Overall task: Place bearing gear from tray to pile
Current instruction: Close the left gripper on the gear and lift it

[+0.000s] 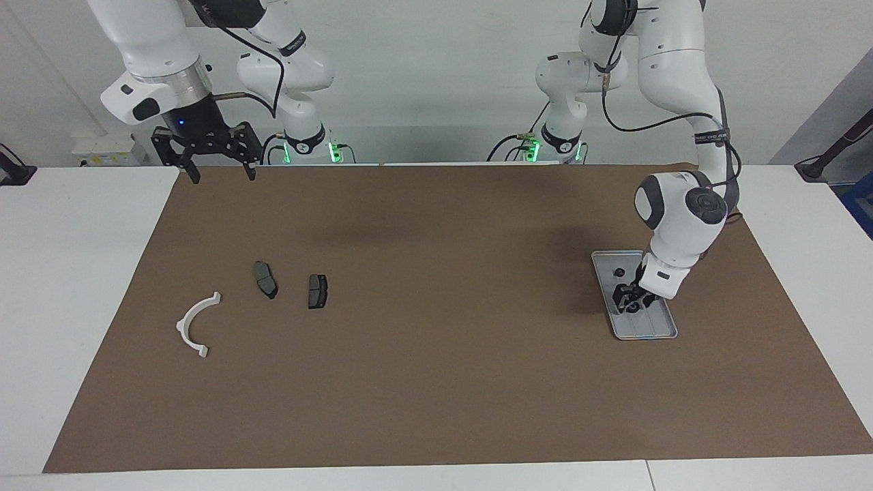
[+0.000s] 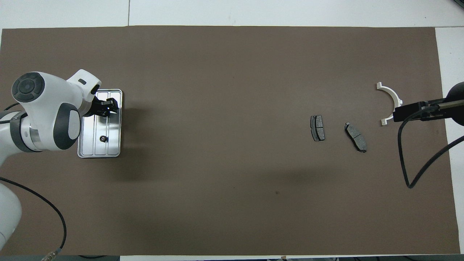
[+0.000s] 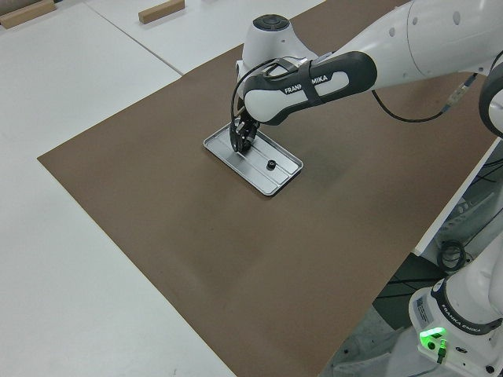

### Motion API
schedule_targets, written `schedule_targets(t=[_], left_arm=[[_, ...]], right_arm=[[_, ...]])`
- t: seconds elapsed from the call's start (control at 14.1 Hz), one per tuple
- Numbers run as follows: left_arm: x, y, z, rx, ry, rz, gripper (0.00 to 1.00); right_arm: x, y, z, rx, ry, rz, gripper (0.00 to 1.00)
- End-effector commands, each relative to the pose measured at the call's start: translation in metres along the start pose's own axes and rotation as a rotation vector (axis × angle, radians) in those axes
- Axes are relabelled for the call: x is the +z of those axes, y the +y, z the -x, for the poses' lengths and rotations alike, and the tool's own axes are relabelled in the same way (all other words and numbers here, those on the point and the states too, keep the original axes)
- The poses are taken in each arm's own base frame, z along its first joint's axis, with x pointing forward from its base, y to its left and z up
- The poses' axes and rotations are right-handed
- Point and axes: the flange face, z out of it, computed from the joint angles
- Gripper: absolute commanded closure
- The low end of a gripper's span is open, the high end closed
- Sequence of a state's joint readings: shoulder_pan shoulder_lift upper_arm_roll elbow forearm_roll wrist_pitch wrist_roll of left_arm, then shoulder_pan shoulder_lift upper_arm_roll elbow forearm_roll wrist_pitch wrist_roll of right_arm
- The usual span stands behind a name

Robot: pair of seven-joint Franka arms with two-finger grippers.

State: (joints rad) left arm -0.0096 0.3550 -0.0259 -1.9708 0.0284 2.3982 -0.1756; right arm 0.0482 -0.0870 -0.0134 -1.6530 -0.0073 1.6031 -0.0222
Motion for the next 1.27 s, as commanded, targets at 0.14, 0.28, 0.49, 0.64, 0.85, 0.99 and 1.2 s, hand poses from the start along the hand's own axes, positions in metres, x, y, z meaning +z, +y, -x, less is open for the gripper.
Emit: schedule_targets(t=[0.14, 0.28, 0.49, 0.64, 0.85, 0.99, 1.2], left_arm=[[0.003, -0.006, 0.000, -0.010, 0.008, -0.014, 0.48], [0.003, -0.008, 0.001, -0.010, 0.004, -0.015, 0.50], [0.006, -0.008, 0.004, -0.010, -0.002, -0.016, 0.58], [0.006, -0.009, 0.005, -0.013, -0.010, -0.018, 0.70], [0.006, -0.009, 0.005, -0.016, -0.018, -0.018, 0.87], [-0.005, -0.005, -0.003, -0.028, -0.028, -0.018, 0.93], [-0.043, 0.041, -0.019, -0.132, -0.049, -0.027, 0.94]], right_arm=[[0.001, 0.004, 0.008, 0.030, 0.002, -0.023, 0.00], [0.004, 0.001, 0.008, 0.024, -0.001, -0.023, 0.00], [0.006, -0.004, 0.009, 0.012, -0.005, -0.023, 0.00], [0.006, -0.004, 0.009, 0.010, -0.003, -0.023, 0.00], [0.006, -0.006, 0.009, 0.009, -0.005, -0.023, 0.00], [0.006, -0.004, 0.009, 0.007, -0.004, -0.023, 0.00], [0.006, -0.003, 0.009, 0.007, -0.003, -0.023, 0.00]])
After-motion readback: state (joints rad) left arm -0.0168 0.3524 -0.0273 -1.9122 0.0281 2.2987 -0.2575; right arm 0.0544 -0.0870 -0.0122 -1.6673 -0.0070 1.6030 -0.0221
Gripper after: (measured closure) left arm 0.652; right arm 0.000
